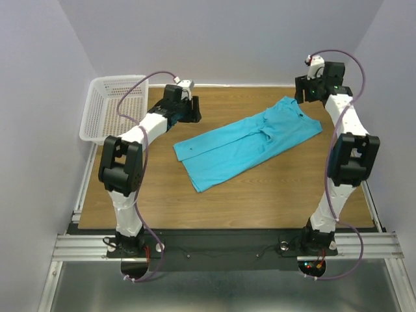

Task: Fold and stack the t-shirts
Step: Fold the tshirt

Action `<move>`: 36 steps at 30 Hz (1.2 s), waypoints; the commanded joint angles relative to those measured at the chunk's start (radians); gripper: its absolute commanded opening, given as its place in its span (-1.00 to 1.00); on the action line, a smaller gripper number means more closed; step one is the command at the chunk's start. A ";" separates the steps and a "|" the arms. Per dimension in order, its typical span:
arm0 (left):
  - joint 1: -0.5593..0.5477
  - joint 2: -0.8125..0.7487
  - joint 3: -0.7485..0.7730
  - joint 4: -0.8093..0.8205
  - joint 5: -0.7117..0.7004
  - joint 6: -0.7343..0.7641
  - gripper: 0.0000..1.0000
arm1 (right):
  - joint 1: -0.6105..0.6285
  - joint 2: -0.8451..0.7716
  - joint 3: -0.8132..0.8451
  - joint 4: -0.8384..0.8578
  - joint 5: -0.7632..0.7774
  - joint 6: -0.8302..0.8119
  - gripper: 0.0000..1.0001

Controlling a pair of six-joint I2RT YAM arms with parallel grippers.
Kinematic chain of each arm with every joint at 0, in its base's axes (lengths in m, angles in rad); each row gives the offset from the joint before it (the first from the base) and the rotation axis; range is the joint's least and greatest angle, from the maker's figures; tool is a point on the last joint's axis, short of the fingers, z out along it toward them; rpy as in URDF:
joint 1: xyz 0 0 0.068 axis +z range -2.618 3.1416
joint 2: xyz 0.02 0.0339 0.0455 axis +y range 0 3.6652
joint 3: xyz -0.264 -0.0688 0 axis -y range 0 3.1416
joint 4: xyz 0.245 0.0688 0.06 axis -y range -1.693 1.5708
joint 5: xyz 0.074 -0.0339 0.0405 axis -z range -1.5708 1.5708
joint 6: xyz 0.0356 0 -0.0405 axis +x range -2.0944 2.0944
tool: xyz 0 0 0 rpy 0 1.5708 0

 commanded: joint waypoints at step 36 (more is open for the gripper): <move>-0.095 0.290 0.246 -0.253 -0.010 0.250 -0.06 | -0.181 -0.496 -0.724 0.046 -0.354 0.196 0.49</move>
